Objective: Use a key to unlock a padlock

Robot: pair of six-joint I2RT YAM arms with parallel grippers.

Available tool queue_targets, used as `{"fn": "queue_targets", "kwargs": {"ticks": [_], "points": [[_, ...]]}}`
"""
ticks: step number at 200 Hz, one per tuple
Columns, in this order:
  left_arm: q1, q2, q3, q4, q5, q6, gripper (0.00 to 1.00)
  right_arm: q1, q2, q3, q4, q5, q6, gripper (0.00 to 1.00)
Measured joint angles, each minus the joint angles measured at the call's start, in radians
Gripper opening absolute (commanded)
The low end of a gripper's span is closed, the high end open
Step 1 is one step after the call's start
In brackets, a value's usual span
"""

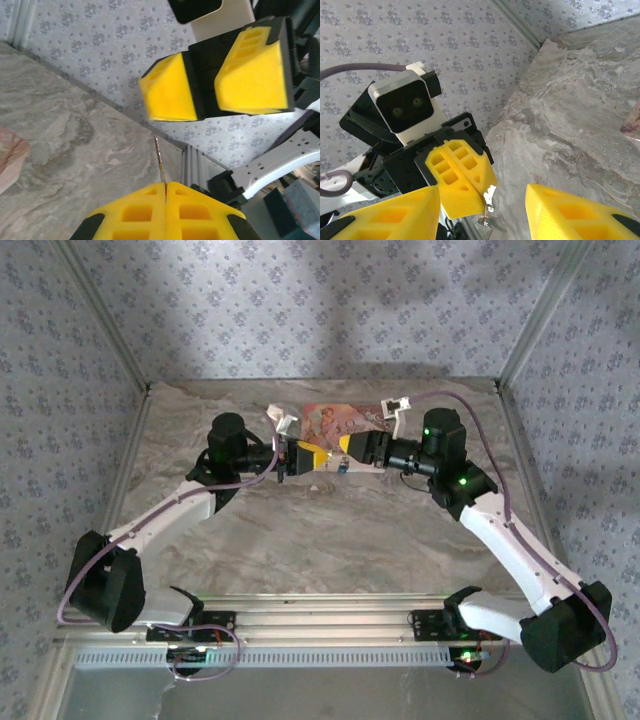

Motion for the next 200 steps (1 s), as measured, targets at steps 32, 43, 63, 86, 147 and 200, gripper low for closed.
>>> {"fn": "queue_targets", "kwargs": {"ticks": [32, 43, 63, 86, 147, 200], "points": [[0.000, -0.015, 0.001, 0.004, 0.037, -0.032, 0.00, 0.000, -0.007, -0.026, 0.017, -0.028, -0.002, 0.49], [0.000, -0.024, 0.001, 0.005, 0.047, -0.040, 0.00, 0.000, -0.007, -0.032, 0.026, -0.038, -0.002, 0.49], [-0.001, -0.035, 0.005, 0.008, 0.057, -0.048, 0.00, 0.002, -0.007, -0.045, 0.045, -0.058, -0.001, 0.49], [-0.009, -0.039, 0.014, 0.008, 0.061, -0.056, 0.00, 0.010, -0.007, -0.055, 0.071, -0.079, -0.001, 0.48], [-0.041, -0.039, 0.017, 0.006, 0.068, -0.064, 0.00, 0.027, -0.009, -0.071, 0.149, -0.120, 0.002, 0.14], [-0.041, -0.039, 0.027, -0.046, 0.032, -0.047, 0.10, 0.033, -0.024, -0.074, 0.151, -0.126, -0.018, 0.00]]}}
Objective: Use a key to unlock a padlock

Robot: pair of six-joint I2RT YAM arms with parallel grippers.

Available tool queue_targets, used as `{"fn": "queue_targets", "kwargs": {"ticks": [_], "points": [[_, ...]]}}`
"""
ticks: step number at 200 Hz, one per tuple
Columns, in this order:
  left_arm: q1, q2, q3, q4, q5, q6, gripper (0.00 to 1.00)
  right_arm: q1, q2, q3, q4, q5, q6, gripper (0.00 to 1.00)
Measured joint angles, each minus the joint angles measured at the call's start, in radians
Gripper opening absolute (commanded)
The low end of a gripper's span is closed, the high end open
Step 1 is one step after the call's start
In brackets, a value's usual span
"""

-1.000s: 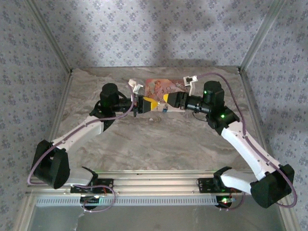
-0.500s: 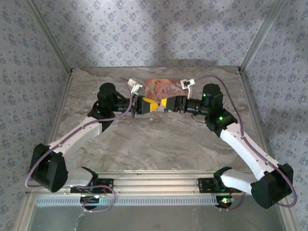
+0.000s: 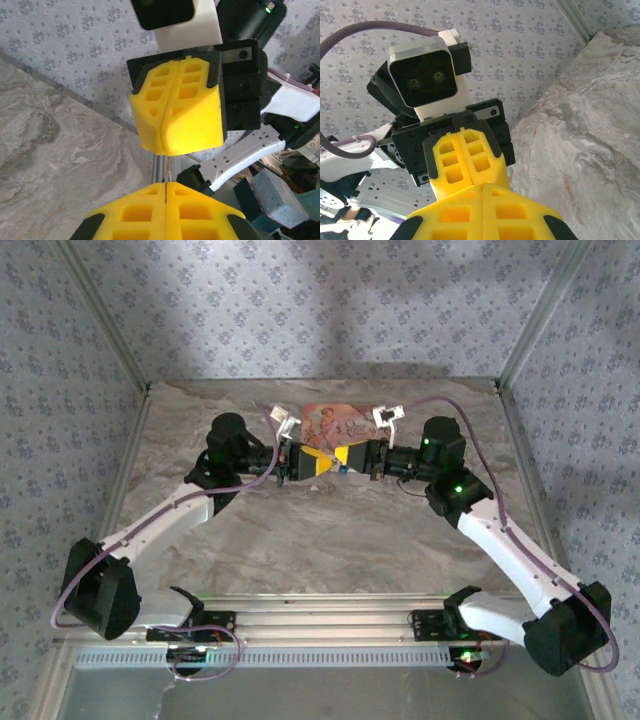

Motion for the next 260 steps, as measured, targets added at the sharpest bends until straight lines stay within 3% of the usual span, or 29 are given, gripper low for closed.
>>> {"fn": "queue_targets", "kwargs": {"ticks": [14, 45, 66, 88, 168, 198, 260], "points": [[0.001, -0.008, 0.000, -0.036, -0.041, 0.011, 0.25, 0.002, -0.005, 0.010, -0.060, 0.031, -0.043, 0.00], [0.032, -0.063, -0.012, -0.107, -0.187, -0.005, 0.38, 0.033, -0.006, 0.138, -0.348, 0.195, -0.206, 0.00], [0.042, -0.126, -0.033, -0.135, -0.261, -0.012, 0.37, 0.055, -0.005, 0.225, -0.471, 0.287, -0.294, 0.00], [0.027, -0.166, -0.036, -0.155, -0.292, -0.009, 0.36, 0.060, -0.006, 0.248, -0.505, 0.296, -0.351, 0.00], [-0.078, -0.064, -0.056, 0.010, -0.227, -0.107, 0.34, 0.050, 0.023, 0.245, -0.475, 0.146, -0.371, 0.00], [-0.079, -0.031, -0.060, 0.084, -0.196, -0.152, 0.27, 0.040, 0.023, 0.244, -0.465, 0.129, -0.369, 0.00], [-0.079, -0.023, -0.060, 0.129, -0.173, -0.185, 0.28, 0.023, 0.020, 0.196, -0.434, 0.099, -0.346, 0.00]]}}
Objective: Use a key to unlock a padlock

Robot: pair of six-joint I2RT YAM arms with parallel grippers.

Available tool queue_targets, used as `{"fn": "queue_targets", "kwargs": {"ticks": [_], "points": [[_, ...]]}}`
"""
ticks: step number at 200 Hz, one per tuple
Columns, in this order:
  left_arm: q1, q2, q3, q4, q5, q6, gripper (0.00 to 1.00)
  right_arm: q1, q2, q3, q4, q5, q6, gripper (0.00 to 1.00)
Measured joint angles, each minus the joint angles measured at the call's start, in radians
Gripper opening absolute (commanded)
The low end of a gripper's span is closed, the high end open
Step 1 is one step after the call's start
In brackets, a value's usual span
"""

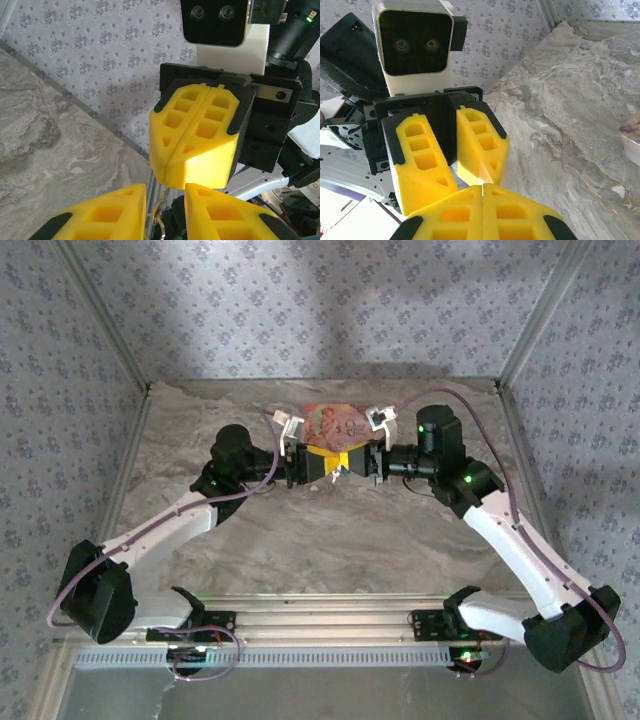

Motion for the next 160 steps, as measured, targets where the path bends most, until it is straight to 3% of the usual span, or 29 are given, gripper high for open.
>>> {"fn": "queue_targets", "kwargs": {"ticks": [160], "points": [[0.000, 0.039, -0.002, 0.000, 0.041, 0.000, 0.21, -0.027, 0.000, -0.013, 0.024, -0.037, 0.004, 0.00]]}}
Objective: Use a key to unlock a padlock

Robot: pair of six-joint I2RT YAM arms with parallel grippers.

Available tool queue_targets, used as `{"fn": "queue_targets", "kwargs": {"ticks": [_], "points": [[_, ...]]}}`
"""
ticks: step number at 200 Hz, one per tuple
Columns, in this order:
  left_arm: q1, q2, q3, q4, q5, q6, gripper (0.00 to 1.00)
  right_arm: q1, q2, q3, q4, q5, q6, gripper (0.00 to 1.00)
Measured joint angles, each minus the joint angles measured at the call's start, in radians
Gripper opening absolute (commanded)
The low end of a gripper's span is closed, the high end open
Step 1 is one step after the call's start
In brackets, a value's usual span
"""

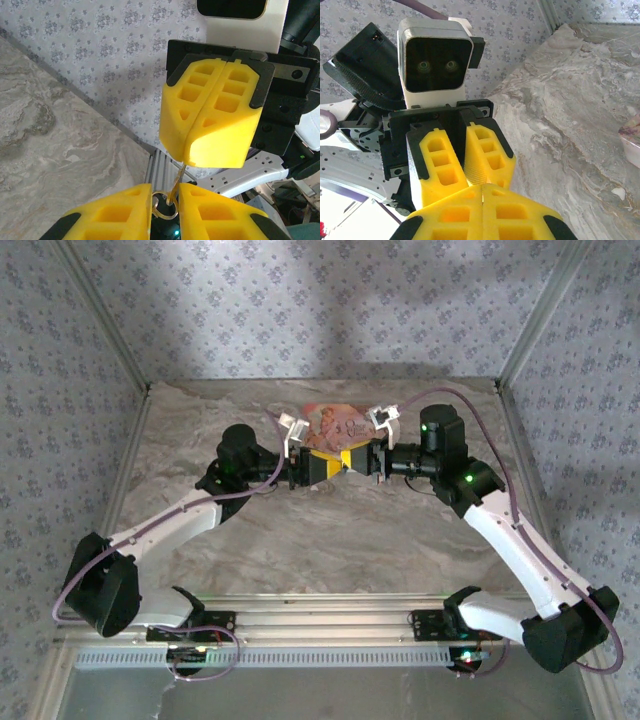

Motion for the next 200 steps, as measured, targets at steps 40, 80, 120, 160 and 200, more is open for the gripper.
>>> {"fn": "queue_targets", "kwargs": {"ticks": [40, 80, 120, 160, 200], "points": [[0.000, 0.000, 0.000, -0.001, 0.014, -0.002, 0.00, -0.005, 0.000, -0.005, 0.010, -0.007, 0.005, 0.00], [0.001, 0.001, -0.002, -0.001, 0.018, -0.006, 0.00, -0.007, -0.001, -0.013, 0.019, -0.014, 0.016, 0.00], [0.004, -0.018, -0.018, -0.021, 0.006, 0.024, 0.00, -0.006, -0.001, -0.027, 0.028, -0.015, 0.034, 0.17], [0.029, -0.058, -0.073, -0.050, -0.030, 0.040, 0.00, -0.006, 0.000, -0.032, 0.043, 0.006, 0.066, 0.50], [0.060, -0.101, -0.126, -0.120, -0.100, 0.062, 0.00, -0.008, 0.000, -0.032, 0.024, 0.122, 0.093, 0.53]]}}
